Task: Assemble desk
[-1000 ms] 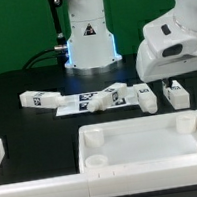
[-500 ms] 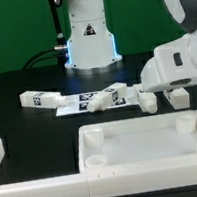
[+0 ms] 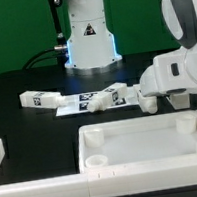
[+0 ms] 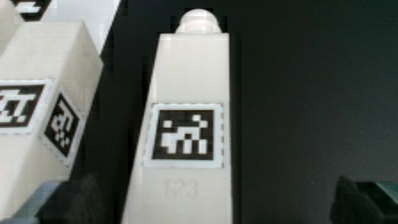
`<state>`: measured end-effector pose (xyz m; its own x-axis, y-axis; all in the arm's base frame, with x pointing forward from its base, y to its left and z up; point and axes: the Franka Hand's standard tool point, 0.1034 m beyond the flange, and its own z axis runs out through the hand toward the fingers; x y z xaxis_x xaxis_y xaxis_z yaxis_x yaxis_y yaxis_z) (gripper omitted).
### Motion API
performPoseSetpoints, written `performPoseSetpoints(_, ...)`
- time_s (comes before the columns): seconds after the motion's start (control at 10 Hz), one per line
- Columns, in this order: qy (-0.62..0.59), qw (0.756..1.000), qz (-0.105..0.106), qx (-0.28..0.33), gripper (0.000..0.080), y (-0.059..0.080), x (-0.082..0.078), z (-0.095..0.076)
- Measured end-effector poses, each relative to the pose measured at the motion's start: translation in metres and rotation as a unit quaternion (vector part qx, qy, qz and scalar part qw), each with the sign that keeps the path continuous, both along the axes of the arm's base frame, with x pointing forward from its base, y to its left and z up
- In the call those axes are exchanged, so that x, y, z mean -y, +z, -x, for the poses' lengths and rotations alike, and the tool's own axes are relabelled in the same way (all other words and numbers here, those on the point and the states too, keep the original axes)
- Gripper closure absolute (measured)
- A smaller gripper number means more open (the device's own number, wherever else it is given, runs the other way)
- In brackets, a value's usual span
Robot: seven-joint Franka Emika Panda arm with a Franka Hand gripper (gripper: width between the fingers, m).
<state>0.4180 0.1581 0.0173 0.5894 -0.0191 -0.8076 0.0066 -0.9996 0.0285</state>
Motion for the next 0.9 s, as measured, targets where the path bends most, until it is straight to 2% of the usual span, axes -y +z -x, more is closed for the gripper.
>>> performPoseSetpoints(0.3,0.0,1.0,0.0,-0.001,0.015,0.0,0.0,0.001)
performPoseSetpoints(0.6,-0.013,1.0,0.016,-0.015,0.015,-0.009,0.001,0.011)
performPoseSetpoints(0.7,-0.013,1.0,0.016,-0.014,0.0275,-0.009,0.0,0.011)
performPoseSetpoints(0.8,-0.013,1.0,0.016,-0.014,0.0275,-0.009,0.0,0.011)
performPoseSetpoints(0.9,-0.013,1.0,0.016,-0.015,0.0449,-0.009,0.0,0.011)
